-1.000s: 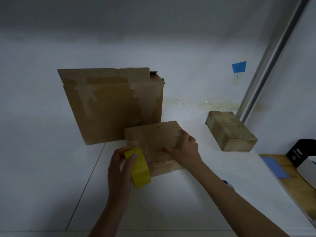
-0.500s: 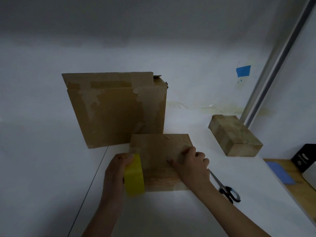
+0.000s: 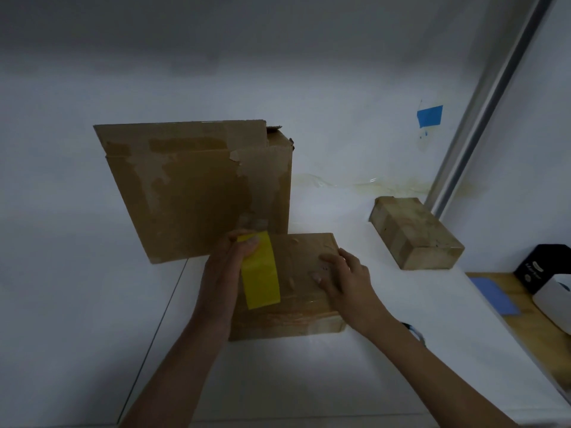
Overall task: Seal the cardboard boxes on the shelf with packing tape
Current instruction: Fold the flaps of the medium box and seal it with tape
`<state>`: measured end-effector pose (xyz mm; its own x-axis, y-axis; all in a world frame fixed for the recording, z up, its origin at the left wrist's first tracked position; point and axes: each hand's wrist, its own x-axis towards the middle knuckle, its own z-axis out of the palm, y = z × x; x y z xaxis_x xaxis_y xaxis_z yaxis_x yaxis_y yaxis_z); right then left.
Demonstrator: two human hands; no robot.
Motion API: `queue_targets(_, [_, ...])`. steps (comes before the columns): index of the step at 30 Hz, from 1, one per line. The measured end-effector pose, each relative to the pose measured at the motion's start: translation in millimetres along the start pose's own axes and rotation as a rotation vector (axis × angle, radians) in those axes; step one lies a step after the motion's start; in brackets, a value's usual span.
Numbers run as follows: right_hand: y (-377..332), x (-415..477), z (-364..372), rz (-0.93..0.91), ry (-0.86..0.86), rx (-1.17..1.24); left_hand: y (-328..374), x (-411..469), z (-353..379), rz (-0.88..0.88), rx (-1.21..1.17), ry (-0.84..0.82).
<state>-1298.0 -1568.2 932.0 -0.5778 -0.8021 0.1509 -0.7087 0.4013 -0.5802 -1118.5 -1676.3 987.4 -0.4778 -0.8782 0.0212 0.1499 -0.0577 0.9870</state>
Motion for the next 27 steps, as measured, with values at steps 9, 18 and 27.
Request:
queue_targets(9, [-37, -19, -45, 0.035, 0.027, 0.688, 0, 2, 44, 0.153, 0.301, -0.194])
queue_targets(18, [-38, -22, -61, 0.362, -0.096, 1.070, -30, -7, 64, 0.382, 0.527, -0.325])
queue_targets(27, [-43, -29, -50, 0.333, 0.087, 0.819, -17, -3, 64, 0.073, 0.305, -0.378])
